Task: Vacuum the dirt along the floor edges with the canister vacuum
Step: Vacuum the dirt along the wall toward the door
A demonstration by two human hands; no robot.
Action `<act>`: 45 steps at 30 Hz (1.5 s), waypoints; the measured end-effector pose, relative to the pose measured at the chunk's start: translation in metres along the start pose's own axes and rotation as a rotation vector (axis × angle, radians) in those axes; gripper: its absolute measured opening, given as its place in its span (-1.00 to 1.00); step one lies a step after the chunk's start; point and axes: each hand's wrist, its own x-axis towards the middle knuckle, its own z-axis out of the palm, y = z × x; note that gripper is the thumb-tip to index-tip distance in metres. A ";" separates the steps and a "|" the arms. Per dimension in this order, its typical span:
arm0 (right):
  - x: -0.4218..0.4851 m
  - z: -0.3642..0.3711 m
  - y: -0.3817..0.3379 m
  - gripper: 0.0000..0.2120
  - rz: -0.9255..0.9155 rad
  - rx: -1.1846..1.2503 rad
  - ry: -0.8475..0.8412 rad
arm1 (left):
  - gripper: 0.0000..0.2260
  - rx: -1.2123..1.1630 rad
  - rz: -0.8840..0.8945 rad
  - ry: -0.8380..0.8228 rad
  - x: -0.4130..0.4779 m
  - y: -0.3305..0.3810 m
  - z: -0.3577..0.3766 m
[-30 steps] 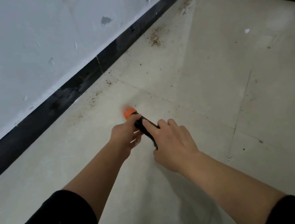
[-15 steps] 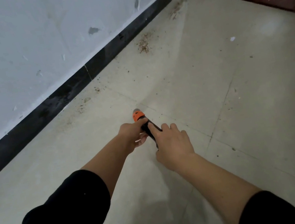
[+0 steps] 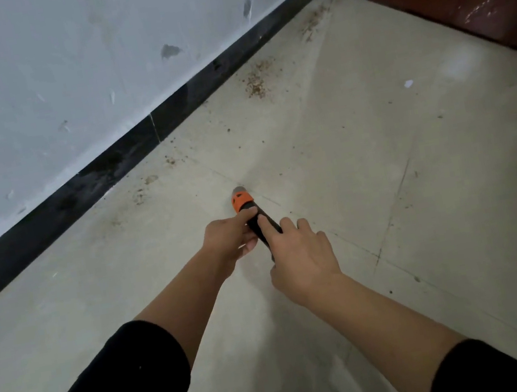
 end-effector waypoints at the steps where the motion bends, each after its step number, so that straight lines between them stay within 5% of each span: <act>1: 0.004 -0.001 -0.002 -0.27 0.011 -0.009 0.005 | -0.76 -0.017 0.001 -0.012 0.004 0.002 -0.001; 24: 0.057 0.005 0.038 -0.26 -0.175 0.137 0.066 | -0.78 -0.173 0.038 -0.045 0.048 0.014 0.008; 45: 0.038 0.042 0.011 -0.28 -0.360 0.189 0.110 | -0.84 -0.206 0.119 0.119 0.014 -0.021 -0.042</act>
